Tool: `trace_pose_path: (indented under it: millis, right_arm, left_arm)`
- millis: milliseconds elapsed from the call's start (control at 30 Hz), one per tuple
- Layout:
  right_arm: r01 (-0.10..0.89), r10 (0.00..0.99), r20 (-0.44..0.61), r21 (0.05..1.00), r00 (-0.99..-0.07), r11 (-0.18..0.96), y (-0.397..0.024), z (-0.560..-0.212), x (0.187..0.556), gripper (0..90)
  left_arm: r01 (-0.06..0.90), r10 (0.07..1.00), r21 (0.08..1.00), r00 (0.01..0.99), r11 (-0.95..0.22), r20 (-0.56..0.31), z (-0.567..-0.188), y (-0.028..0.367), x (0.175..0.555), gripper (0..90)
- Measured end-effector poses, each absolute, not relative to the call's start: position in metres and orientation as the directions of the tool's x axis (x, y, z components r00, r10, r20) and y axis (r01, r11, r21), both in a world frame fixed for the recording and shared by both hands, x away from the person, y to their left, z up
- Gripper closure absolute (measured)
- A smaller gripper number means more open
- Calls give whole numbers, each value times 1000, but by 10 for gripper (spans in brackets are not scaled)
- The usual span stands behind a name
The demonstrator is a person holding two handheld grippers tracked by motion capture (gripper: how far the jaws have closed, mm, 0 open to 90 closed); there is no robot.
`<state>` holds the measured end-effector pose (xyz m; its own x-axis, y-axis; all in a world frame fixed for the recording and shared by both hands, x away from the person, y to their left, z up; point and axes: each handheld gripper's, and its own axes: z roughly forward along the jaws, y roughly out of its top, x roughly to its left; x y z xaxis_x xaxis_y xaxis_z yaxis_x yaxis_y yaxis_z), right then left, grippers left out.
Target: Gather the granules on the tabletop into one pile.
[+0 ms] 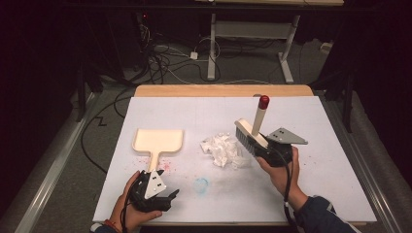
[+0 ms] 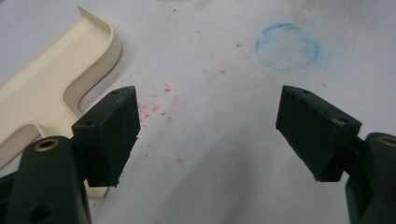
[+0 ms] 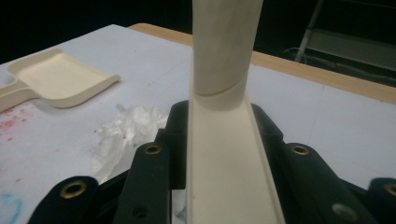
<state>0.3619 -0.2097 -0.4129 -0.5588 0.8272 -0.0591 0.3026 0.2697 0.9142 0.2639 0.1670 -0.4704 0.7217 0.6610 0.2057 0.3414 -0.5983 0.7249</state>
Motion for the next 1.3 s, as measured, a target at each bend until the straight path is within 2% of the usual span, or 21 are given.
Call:
trace_pose_path:
  millis: [167,267,533,733,1033,1300]
  right_arm:
    - [280,779,-74,909,-622,310,-230,-396,349,677]
    - [299,758,-56,898,-649,322,-240,-393,338,677]
    - [325,697,-68,850,-714,416,-259,-403,315,678]
    - [349,680,-73,816,-729,461,-253,-418,320,678]
    - [347,662,-28,835,-749,428,-226,-429,331,677]
    - [315,674,-55,854,-737,415,-210,-427,339,677]
  left_arm:
    - [344,664,727,720,-595,202,-470,167,264,209]
    - [343,664,727,720,-594,203,-470,168,264,208]
    - [339,660,717,718,-609,222,-470,166,264,208]
    - [334,658,721,720,-607,219,-469,166,263,208]
    - [341,658,718,722,-607,213,-471,165,264,208]
    - [342,658,717,722,-608,214,-472,165,265,209]
